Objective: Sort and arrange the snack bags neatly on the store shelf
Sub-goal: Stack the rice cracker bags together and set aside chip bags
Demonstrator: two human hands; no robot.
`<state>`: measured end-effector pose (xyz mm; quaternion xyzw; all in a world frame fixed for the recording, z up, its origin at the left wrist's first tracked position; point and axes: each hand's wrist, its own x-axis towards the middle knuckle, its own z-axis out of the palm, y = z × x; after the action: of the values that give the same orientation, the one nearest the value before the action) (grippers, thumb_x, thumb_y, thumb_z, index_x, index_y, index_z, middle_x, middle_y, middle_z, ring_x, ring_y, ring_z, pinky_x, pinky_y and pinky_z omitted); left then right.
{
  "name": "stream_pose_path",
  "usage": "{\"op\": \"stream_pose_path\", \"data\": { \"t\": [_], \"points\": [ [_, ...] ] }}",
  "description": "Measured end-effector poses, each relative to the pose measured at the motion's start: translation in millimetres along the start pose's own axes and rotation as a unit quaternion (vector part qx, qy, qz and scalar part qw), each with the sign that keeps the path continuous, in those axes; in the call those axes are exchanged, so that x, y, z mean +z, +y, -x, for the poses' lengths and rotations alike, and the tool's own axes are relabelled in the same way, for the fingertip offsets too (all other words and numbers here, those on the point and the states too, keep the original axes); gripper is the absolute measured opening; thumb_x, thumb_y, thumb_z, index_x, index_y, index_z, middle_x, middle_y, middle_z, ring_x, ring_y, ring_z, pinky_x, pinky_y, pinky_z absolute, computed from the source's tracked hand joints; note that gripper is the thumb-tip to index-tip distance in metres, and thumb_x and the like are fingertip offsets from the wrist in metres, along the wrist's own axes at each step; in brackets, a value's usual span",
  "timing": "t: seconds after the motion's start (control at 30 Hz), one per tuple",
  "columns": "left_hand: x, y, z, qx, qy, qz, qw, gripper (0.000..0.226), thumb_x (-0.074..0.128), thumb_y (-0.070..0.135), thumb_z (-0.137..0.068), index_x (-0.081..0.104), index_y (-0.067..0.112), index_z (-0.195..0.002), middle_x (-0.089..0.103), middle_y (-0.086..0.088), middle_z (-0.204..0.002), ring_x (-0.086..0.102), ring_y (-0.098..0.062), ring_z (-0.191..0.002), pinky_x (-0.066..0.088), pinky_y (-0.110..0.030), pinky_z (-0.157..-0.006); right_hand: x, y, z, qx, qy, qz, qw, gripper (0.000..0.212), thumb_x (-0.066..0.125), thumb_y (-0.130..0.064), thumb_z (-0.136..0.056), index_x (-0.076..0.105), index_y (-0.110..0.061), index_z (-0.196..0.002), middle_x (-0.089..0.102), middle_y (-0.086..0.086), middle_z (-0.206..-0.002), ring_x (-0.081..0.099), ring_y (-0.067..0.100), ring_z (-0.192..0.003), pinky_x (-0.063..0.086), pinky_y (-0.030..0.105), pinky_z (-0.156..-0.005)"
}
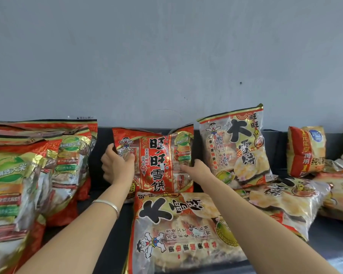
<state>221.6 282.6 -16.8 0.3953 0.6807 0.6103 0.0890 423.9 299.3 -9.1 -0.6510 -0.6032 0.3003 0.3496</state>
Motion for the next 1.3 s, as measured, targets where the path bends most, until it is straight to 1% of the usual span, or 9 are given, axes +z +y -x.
{"op": "stream_pose_path", "data": {
  "t": [0.07,0.27,0.43,0.57,0.73,0.87,1.03,1.17,1.3],
  "points": [
    [-4,7,12,0.033,0.020,-0.028,0.999,0.067,0.066,0.028,-0.084,0.029,0.021,-0.140,0.030,-0.013,-0.146,0.034,-0.035,-0.130,0.030,-0.054,-0.103,-6,2,14,-0.016,0.005,0.039,0.999,0.068,0.054,-0.036,-0.096,0.024,-0.003,-0.148,0.041,0.015,-0.146,0.044,0.031,-0.130,0.043,0.039,-0.099],
    [-18,25,56,0.037,-0.036,-0.068,0.996,0.063,0.063,0.031,-0.085,0.030,0.026,-0.139,0.028,-0.011,-0.147,0.032,-0.034,-0.130,0.030,-0.052,-0.104,-28,15,49,-0.081,-0.026,0.120,0.989,0.068,0.052,-0.034,-0.097,0.021,-0.005,-0.150,0.034,0.013,-0.152,0.038,0.029,-0.136,0.038,0.036,-0.104],
    [-25,35,105,0.060,-0.167,-0.110,0.978,0.052,0.060,0.031,-0.088,0.037,0.026,-0.135,0.035,-0.009,-0.143,0.035,-0.034,-0.128,0.030,-0.049,-0.104,-52,33,84,-0.155,-0.050,0.189,0.968,0.066,0.053,-0.036,-0.096,0.024,-0.011,-0.150,0.039,0.014,-0.149,0.047,0.029,-0.129,0.044,0.036,-0.100],
    [-26,39,145,0.119,-0.267,-0.179,0.940,0.044,0.058,0.038,-0.087,0.042,0.031,-0.128,0.035,-0.007,-0.141,0.037,-0.029,-0.129,0.033,-0.050,-0.105,-71,51,108,-0.207,-0.071,0.250,0.943,0.063,0.051,-0.035,-0.096,0.026,-0.014,-0.150,0.038,0.015,-0.148,0.049,0.029,-0.125,0.045,0.036,-0.099],
    [-25,51,189,0.217,-0.316,-0.307,0.871,0.040,0.053,0.039,-0.090,0.044,0.034,-0.130,0.038,-0.001,-0.142,0.036,-0.024,-0.129,0.032,-0.043,-0.104,-89,70,133,-0.248,-0.068,0.330,0.908,0.056,0.051,-0.036,-0.094,0.037,-0.016,-0.145,0.042,0.016,-0.140,0.048,0.034,-0.123,0.045,0.042,-0.097],
    [-22,65,211,0.291,-0.340,-0.375,0.812,0.044,0.047,0.043,-0.092,0.040,0.034,-0.135,0.035,0.002,-0.146,0.029,-0.023,-0.135,0.023,-0.047,-0.109,-108,81,144,-0.265,-0.039,0.381,0.885,0.045,0.051,-0.039,-0.094,0.049,-0.018,-0.134,0.049,0.014,-0.130,0.048,0.035,-0.119,0.048,0.046,-0.093],
    [-17,67,222,0.337,-0.385,-0.393,0.764,0.056,0.045,0.046,-0.092,0.029,0.031,-0.144,0.022,0.003,-0.155,0.020,-0.022,-0.142,0.020,-0.047,-0.112,-129,93,148,-0.241,-0.001,0.401,0.884,0.044,0.044,-0.040,-0.095,0.048,-0.023,-0.136,0.047,0.011,-0.137,0.049,0.032,-0.121,0.045,0.043,-0.095],
    [-17,54,228,0.353,-0.407,-0.434,0.722,0.077,0.042,0.068,-0.084,0.019,0.031,-0.148,0.020,0.004,-0.155,0.025,-0.023,-0.140,0.021,-0.047,-0.110,-133,103,150,-0.192,-0.015,0.423,0.885,0.050,0.046,-0.038,-0.096,0.041,-0.022,-0.142,0.042,0.008,-0.145,0.041,0.031,-0.130,0.035,0.044,-0.104],
    [-19,42,224,0.391,-0.379,-0.433,0.718,0.077,0.039,0.067,-0.086,0.014,0.031,-0.149,0.021,0.004,-0.155,0.024,-0.020,-0.141,0.021,-0.046,-0.110,-123,109,151,-0.148,-0.048,0.429,0.890,0.047,0.045,-0.038,-0.096,0.042,-0.020,-0.140,0.050,0.010,-0.137,0.049,0.032,-0.122,0.039,0.045,-0.100]
  ]
}}
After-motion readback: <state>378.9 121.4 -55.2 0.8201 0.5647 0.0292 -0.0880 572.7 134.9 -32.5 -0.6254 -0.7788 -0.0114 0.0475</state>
